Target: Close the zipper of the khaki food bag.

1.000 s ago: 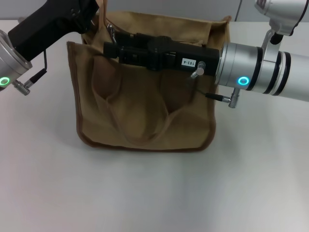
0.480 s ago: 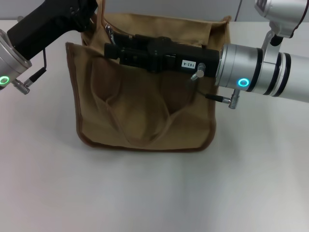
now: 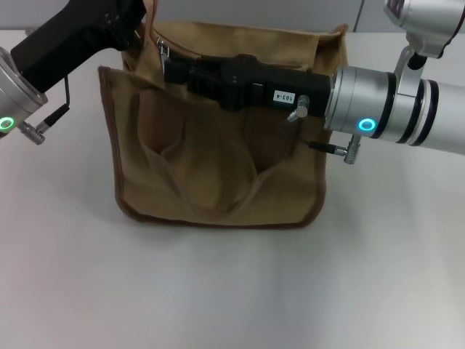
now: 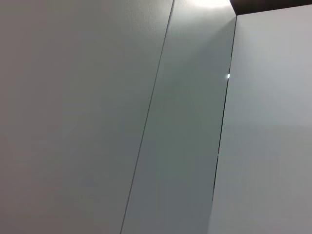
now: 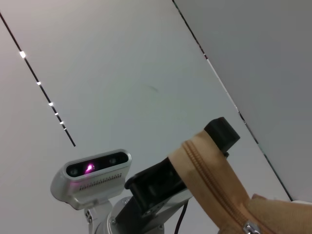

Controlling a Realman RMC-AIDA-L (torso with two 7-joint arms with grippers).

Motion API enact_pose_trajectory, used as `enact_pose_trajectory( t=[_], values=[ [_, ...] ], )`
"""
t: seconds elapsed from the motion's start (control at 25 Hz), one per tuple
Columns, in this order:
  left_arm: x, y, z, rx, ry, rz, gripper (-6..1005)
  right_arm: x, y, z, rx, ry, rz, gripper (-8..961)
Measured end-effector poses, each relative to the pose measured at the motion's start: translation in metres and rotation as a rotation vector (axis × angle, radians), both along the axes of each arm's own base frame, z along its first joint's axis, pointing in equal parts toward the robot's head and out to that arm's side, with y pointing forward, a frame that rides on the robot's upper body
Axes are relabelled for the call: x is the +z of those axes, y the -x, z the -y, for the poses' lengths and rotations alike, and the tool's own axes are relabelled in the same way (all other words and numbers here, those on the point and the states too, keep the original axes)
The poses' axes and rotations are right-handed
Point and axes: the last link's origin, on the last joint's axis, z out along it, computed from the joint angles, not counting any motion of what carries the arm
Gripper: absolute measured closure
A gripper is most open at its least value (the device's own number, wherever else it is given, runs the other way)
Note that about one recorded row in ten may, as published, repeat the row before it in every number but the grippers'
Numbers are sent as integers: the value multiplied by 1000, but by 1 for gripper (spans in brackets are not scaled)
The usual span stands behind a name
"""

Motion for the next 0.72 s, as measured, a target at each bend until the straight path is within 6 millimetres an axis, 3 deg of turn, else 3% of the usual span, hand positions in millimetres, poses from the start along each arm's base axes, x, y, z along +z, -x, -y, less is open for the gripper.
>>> enact_pose_trajectory(
  t=[0.16, 0.36, 0.6, 0.68, 0.72],
  values=[
    [-1, 0, 0, 2, 1, 0, 949, 0, 0, 0, 1, -1, 2, 730],
    [-1, 0, -1, 2, 1, 0, 947, -1, 2, -1, 8, 0, 11, 829],
    [-1, -1, -1, 0, 0, -1, 945, -1, 0, -1, 1, 3, 14, 801],
    [1, -2, -1, -5, -1, 1, 944, -1, -1, -1, -1, 3, 15, 614],
    [2, -3, -1, -8, -3, 5, 944, -1, -1, -1, 0, 4, 16, 610]
  ],
)
